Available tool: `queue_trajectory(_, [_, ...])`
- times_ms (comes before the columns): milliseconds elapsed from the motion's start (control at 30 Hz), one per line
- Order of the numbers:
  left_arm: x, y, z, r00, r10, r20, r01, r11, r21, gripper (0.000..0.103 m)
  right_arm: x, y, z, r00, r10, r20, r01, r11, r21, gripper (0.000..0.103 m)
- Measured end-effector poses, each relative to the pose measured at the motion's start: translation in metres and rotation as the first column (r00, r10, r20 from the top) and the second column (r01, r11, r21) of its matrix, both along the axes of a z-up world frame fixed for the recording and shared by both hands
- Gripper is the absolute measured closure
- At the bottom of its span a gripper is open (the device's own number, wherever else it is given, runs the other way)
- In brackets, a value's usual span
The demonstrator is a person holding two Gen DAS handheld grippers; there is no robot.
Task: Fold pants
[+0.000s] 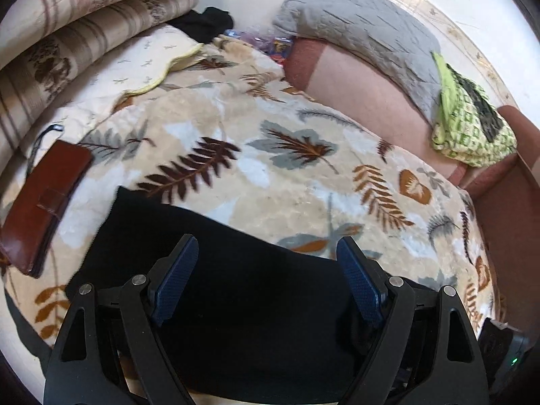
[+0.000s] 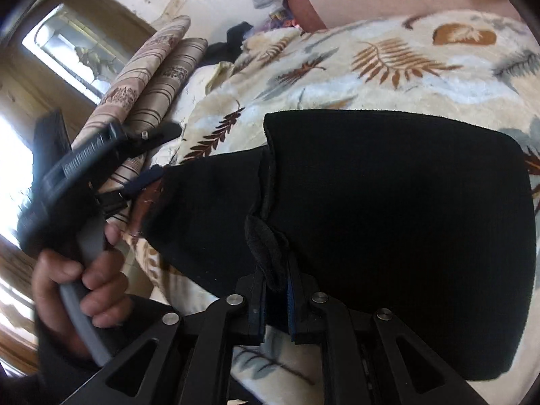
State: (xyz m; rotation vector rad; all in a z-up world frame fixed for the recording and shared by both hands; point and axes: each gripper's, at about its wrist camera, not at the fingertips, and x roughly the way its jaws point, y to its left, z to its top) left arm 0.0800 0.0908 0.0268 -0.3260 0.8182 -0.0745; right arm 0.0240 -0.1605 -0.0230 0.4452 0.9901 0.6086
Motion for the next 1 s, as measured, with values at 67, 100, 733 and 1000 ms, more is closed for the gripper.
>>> queue_trajectory(67, [-0.002, -0.012, 0.004, 0.998, -0.055, 0.026, 0.056, 0.998, -0.013, 0.019, -0.004, -0.003, -0.001, 1.0, -0.014, 0.026, 0.013, 1.0, 0.026, 0.091])
queue_trajectory(100, [-0.005, -0.021, 0.008, 0.993, -0.101, 0.054, 0.102, 0.995, -0.021, 0.019, -0.008, -0.004, 0.001, 0.999, -0.022, 0.032, 0.021, 0.999, 0.031, 0.09])
queue_trajectory(733, [0.027, -0.111, -0.046, 0.936, -0.289, -0.201, 0.282, 0.957, -0.063, 0.026, -0.053, -0.106, 0.028, 0.943, -0.333, -0.021, 0.318, 0.916, -0.245, 0.084])
queue_trajectory(1000, [0.014, -0.115, -0.051, 0.934, -0.289, -0.21, 0.294, 0.956, -0.004, 0.026, -0.027, -0.087, 0.007, 0.921, -0.378, -0.093, 0.355, 0.913, -0.201, 0.076])
